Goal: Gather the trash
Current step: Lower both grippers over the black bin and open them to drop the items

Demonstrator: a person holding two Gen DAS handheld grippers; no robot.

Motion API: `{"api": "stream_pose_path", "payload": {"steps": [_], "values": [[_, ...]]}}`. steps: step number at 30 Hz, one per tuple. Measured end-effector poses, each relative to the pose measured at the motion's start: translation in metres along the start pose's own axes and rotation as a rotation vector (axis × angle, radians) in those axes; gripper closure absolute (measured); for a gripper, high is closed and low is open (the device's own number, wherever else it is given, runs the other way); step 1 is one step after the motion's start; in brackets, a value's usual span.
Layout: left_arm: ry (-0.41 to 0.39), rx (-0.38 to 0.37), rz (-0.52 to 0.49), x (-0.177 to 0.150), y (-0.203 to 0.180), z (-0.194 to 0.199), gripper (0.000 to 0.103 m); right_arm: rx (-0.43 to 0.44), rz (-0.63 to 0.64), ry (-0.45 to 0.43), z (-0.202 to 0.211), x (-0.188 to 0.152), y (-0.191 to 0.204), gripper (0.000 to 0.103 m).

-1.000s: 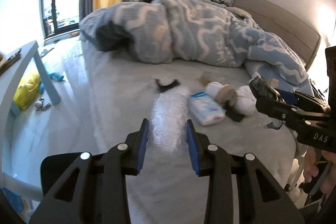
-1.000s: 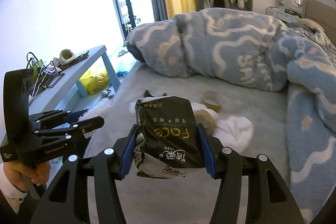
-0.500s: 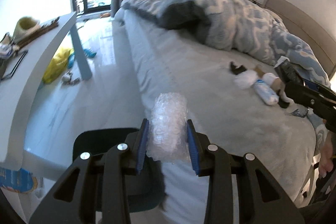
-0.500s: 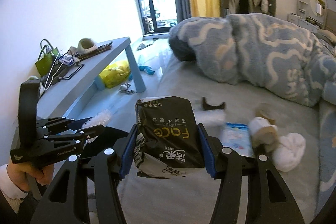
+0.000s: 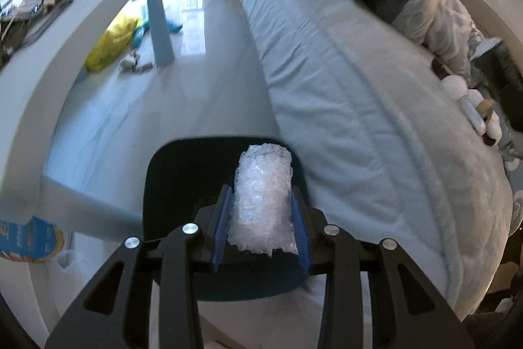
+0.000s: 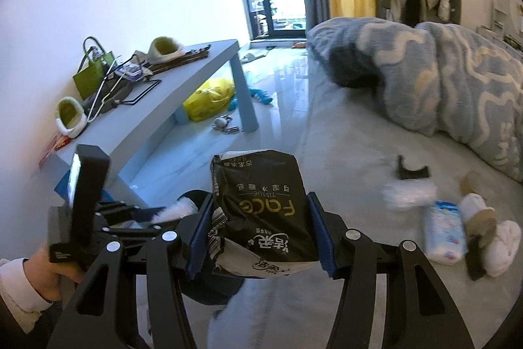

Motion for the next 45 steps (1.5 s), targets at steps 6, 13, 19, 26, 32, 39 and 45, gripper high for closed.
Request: {"api": "stream_pose_path", "payload": {"steps": [6, 13, 19, 26, 32, 39, 45], "values": [[0.038, -0.006, 0.022, -0.012, 0.021, -0.005, 0.057, 0.027, 0.017, 0.025, -0.02, 0.002, 0.024, 0.047], [-0.027, -0.012, 0.035, -0.013, 0.036, 0.015, 0.043, 0.024, 0.013, 0.079, -0.052, -0.004, 0.038, 0.047], [-0.148, -0.023, 0.063, -0.001, 0.048, 0.051, 0.033, 0.014, 0.019, 0.153, -0.088, -0.016, 0.053, 0.047], [-0.308, -0.055, 0.087, 0.009, 0.059, 0.096, 0.032, 0.011, 0.034, 0.233, -0.129, -0.033, 0.072, 0.047], [-0.375, -0.08, 0.102, 0.011, 0.06, 0.118, 0.034, 0.008, 0.048, 0.289, -0.161, -0.05, 0.084, 0.047], [-0.429, -0.085, 0.086, 0.009, 0.06, 0.138, 0.042, 0.001, 0.07, 0.349, -0.191, -0.073, 0.099, 0.047], [-0.481, -0.101, 0.036, 0.011, 0.048, 0.157, 0.053, -0.011, 0.087, 0.388, -0.203, -0.086, 0.101, 0.047]]}}
Point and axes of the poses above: each gripper's, at about its wrist camera, not at the fingertips, and z roughly against the way its jaws point, y to its left, x to its top, the point moved 3 cm from there along -z, roughly the way its jaws point, and after that the axes turned 1 degree about -z, right-handed, at the moved point
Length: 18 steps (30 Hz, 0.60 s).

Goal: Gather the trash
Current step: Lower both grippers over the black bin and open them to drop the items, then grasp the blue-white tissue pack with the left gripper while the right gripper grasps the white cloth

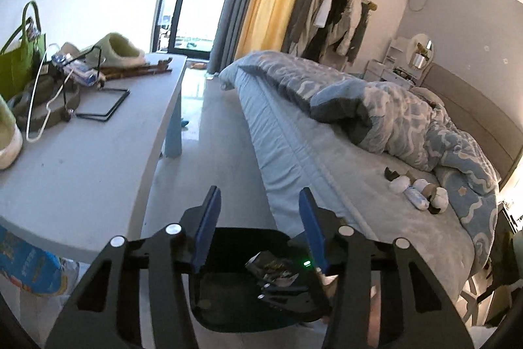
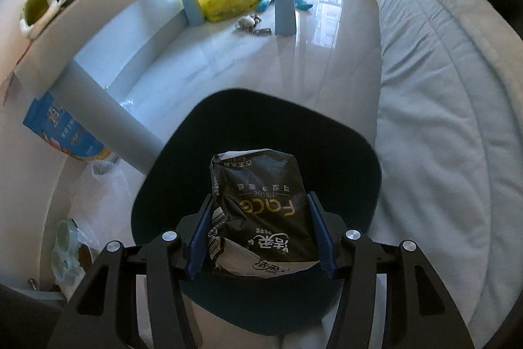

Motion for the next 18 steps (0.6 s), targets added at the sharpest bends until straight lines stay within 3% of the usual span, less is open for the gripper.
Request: {"api": "stream_pose_path", "payload": {"steps": [3, 5, 6, 13, 18], "values": [[-0.025, -0.029, -0.014, 0.005, -0.009, 0.005, 0.058, -0.005, 0.01, -0.003, 0.001, -0.004, -0.001, 0.04], [-0.039, -0.047, -0.017, 0.009, -0.015, 0.008, 0.061, -0.002, 0.016, -0.016, 0.005, -0.005, -0.001, 0.025], [-0.045, -0.054, -0.015, 0.01, -0.017, 0.009, 0.061, 0.005, 0.017, -0.023, 0.006, -0.005, -0.001, 0.022], [-0.066, -0.072, -0.018, 0.019, -0.033, 0.008, 0.061, 0.025, 0.025, -0.1, 0.038, 0.002, -0.011, 0.022], [-0.093, -0.074, -0.019, 0.03, -0.045, 0.009, 0.061, 0.032, 0.01, -0.212, 0.082, 0.012, -0.026, 0.022]]}}
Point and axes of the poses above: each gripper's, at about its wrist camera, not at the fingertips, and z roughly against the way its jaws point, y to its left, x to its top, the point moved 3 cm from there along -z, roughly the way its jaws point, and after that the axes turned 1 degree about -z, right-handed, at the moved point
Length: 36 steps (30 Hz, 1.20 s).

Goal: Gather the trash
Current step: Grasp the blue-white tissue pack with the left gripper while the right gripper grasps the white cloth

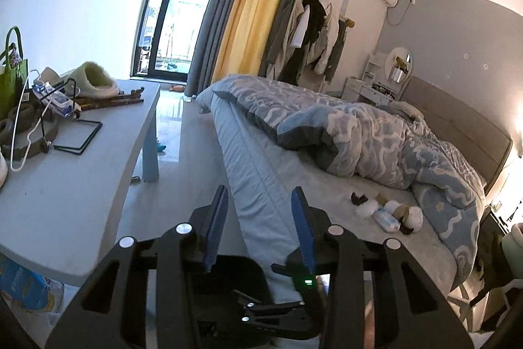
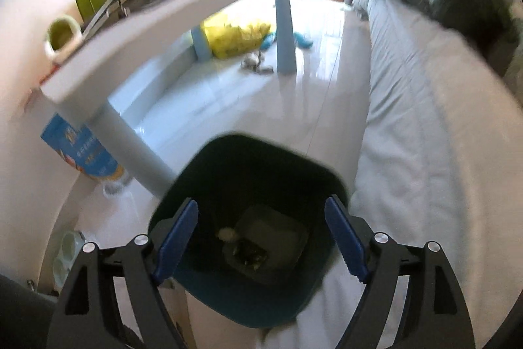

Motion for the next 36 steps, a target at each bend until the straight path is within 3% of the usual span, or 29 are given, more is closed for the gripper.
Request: {"api": "stream_pose_path", "payload": {"steps": [15, 36], "values": [[-0.011, -0.008, -0.039, 0.01, -0.048, -0.028, 0.056, -0.066, -0.073, -0.185, 0.102, 0.013, -0.073, 0.022], [0.052, -0.093, -0.09, 0.001, -0.145, -0.101, 0.031, -0.222, -0.163, -0.27, 0.187, -0.012, -0.197, 0.02]]}}
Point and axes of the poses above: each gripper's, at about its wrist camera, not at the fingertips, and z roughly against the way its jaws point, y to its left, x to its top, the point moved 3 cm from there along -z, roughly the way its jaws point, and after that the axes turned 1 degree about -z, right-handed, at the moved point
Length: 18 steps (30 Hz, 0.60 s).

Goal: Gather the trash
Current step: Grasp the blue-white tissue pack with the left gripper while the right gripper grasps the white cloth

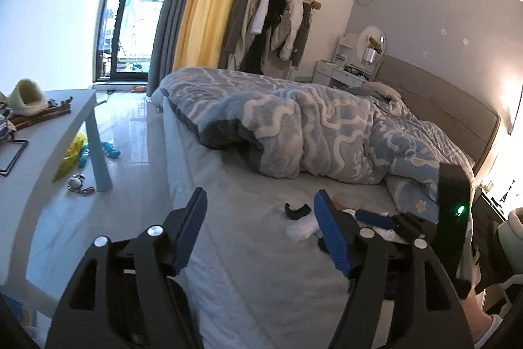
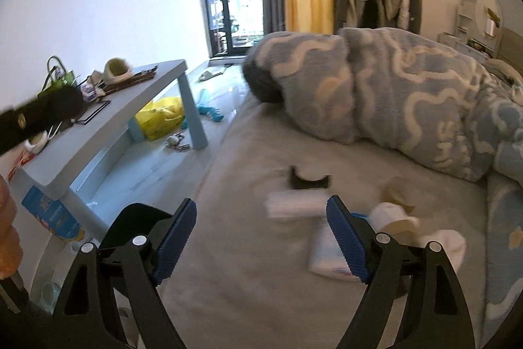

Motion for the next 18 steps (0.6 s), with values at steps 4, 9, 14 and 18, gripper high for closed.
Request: {"api": "stream_pose_path", "payload": {"steps": [4, 9, 14, 18], "values": [[0.044, -0.011, -0.015, -0.007, -0.015, -0.022, 0.029, -0.023, -0.06, -0.006, 0.009, 0.0, -0.032, 0.02], [0.104, -0.031, -0.032, -0.018, -0.038, -0.047, 0.022, -0.056, -0.088, -0.007, 0.018, -0.008, -0.064, 0.017], [0.166, -0.047, -0.047, -0.029, -0.062, -0.073, 0.018, -0.07, -0.125, -0.001, 0.024, -0.019, -0.098, 0.017], [0.229, -0.053, -0.064, -0.041, -0.083, -0.096, 0.018, -0.069, -0.175, 0.004, 0.032, -0.028, -0.126, 0.015]]}}
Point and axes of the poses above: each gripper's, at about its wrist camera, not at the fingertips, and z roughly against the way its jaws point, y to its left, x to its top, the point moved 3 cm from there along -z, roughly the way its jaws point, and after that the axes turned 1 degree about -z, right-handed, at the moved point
